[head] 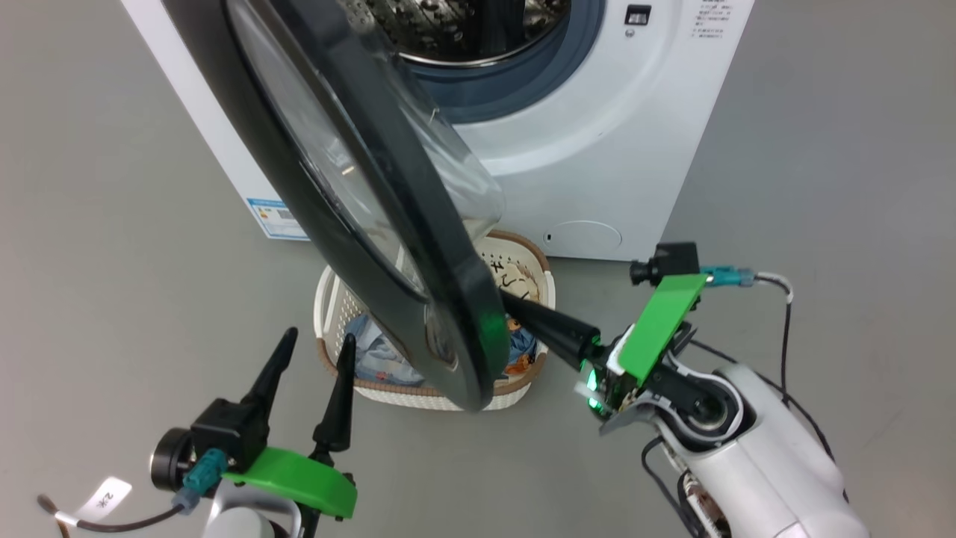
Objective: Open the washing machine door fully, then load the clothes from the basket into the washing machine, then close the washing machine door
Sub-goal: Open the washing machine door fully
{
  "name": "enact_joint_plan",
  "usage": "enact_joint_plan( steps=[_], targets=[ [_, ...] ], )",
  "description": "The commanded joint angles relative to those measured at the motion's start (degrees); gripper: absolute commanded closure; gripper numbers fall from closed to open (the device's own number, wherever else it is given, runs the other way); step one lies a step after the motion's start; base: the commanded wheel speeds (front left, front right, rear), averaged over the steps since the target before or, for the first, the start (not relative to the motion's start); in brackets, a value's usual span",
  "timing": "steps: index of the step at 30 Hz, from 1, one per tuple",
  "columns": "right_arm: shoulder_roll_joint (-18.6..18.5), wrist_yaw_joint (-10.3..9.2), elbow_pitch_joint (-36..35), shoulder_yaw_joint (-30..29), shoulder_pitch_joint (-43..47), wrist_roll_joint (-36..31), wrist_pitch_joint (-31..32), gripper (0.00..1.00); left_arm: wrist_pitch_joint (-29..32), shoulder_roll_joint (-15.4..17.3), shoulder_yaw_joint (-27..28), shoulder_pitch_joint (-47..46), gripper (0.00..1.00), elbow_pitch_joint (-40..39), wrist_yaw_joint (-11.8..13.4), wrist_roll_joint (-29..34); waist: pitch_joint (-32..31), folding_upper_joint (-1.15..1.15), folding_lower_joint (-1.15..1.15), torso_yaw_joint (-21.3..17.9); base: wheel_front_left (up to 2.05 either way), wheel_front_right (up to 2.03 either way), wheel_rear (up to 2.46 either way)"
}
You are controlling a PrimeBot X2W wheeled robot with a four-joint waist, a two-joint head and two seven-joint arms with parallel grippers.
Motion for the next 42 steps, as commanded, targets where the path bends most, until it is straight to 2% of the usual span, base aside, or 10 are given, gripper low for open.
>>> enact_joint_plan(
  steps=[1, 8, 16, 30, 31, 32, 33, 34, 42],
  targets=[
    [1.4, 0.19, -1.7, 2.1, 0.7, 1.0, -0.8, 1.00, -0.5, 1.1, 1.8, 0.2, 0.00, -1.0, -0.4, 0.7, -0.8, 0.00, 0.00, 0.1, 0.00, 0.00, 0.00],
    [1.4, 0.19, -1.1, 5.0, 0.9, 2.6, -3.3, 1.00, -0.5, 1.1, 1.9, 0.6, 0.00, -0.8, -0.5, 0.7, -1.5, 0.00, 0.00, -0.2, 0.00, 0.00, 0.00],
    [1.4, 0.19, -0.9, 5.8, 0.6, 3.8, -6.7, 1.00, -0.5, 1.1, 2.2, 0.6, 0.00, -0.7, -0.4, 0.7, -1.5, 0.00, 0.00, -0.8, 0.00, 0.00, 0.00],
    [0.3, 0.19, -6.9, -1.4, 4.6, 3.9, -14.2, 1.00, -0.5, 1.1, 2.6, 0.7, 0.00, -0.8, -0.2, 0.4, -1.8, 0.00, 0.00, -1.6, 0.00, 0.00, 0.00],
    [-0.1, 0.19, -7.7, -2.0, 5.4, 3.5, -14.8, 0.94, -0.5, 1.1, 2.6, 0.7, 0.00, -0.7, -0.2, 0.4, -1.9, 0.00, 0.00, -1.7, 0.00, 0.00, 0.00],
    [-0.5, 0.19, -8.4, -2.5, 6.3, 2.8, -15.5, 0.82, -0.5, 1.1, 2.6, 0.8, 0.00, -0.7, -0.2, 0.4, -2.0, 0.00, 0.00, -1.7, 0.00, 0.00, 0.00],
    [-1.0, 0.19, -9.2, -2.9, 7.2, 2.0, -16.4, 0.53, -0.5, 1.1, 2.6, 0.8, 0.00, -0.7, -0.2, 0.3, -2.1, 0.00, 0.00, -1.7, 0.00, 0.00, 0.00],
    [-1.3, 0.19, -9.9, -3.4, 8.2, 1.5, -17.3, 0.00, -0.5, 1.1, 2.5, 0.8, 0.00, -0.7, -0.2, 0.3, -2.2, 0.00, 0.00, -1.7, 0.00, 0.00, 0.00],
    [-3.6, 0.19, -14.3, -4.6, 15.5, -7.9, -26.9, 0.00, -0.5, 1.1, 2.8, 1.2, 0.00, -0.8, 0.0, 0.2, -2.6, 0.00, 0.00, -2.6, 0.00, 0.00, 0.00]
  ],
)
